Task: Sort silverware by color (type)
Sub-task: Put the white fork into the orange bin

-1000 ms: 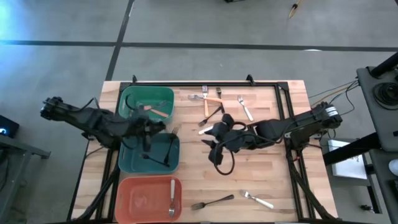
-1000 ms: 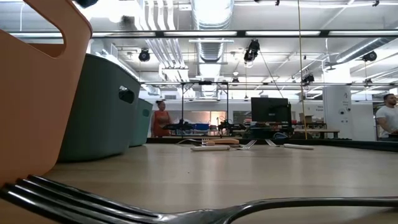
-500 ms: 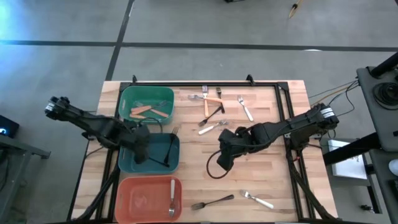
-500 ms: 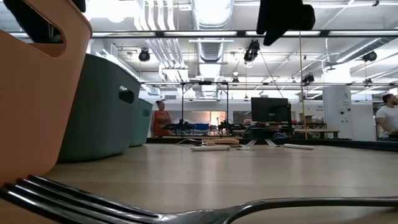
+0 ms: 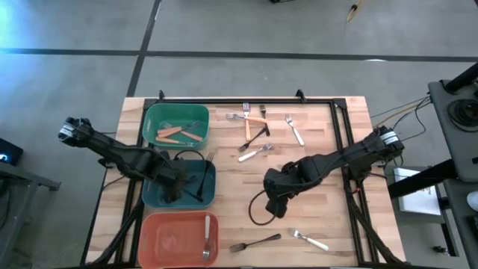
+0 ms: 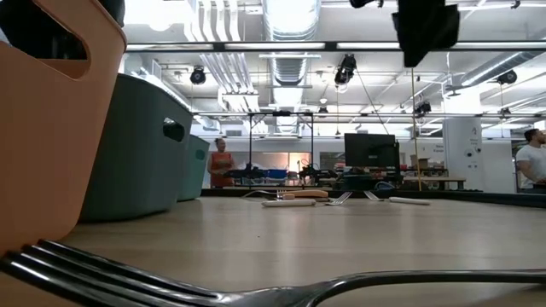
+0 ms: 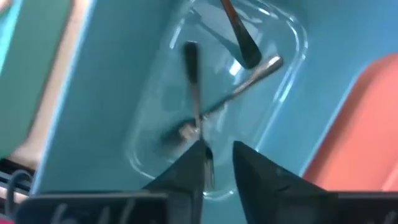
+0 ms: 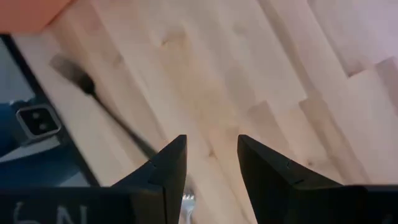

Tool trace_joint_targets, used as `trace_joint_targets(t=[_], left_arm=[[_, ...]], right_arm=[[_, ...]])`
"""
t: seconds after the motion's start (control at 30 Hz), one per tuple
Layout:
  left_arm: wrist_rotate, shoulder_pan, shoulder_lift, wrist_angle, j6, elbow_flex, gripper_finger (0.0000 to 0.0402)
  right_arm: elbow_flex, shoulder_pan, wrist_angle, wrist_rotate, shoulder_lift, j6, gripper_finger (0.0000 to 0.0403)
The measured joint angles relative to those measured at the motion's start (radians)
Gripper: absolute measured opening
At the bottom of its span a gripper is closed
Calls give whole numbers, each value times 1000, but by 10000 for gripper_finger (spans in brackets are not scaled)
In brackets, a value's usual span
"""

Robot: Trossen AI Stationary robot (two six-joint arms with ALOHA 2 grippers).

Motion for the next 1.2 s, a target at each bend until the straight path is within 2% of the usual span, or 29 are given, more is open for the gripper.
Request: trace_joint_targets(t=[0.1,0.23,0.47,0.67,0.8,1.03,1.2], left_arm=[[19,0,-2,10,0,4,101],[18,0,-6,35,-8,72,127],[-47,-1,18,227,70,307,130],[-127,-16,87,363,189,530,127],[-171,-36,149,365,255,673,127],[-177,-61,270,341,333,878,127],[-176,-62,364,210,335,1020,127]], right_arm=[[-13,33,-2,-36,0,32,137],[-44,101,-2,-83,0,111,133],[-159,266,32,-168,0,268,128],[-302,401,258,-171,0,321,129],[-392,436,373,-168,0,324,123],[-504,447,380,-160,0,324,112],[-538,447,468,-179,4,337,112]])
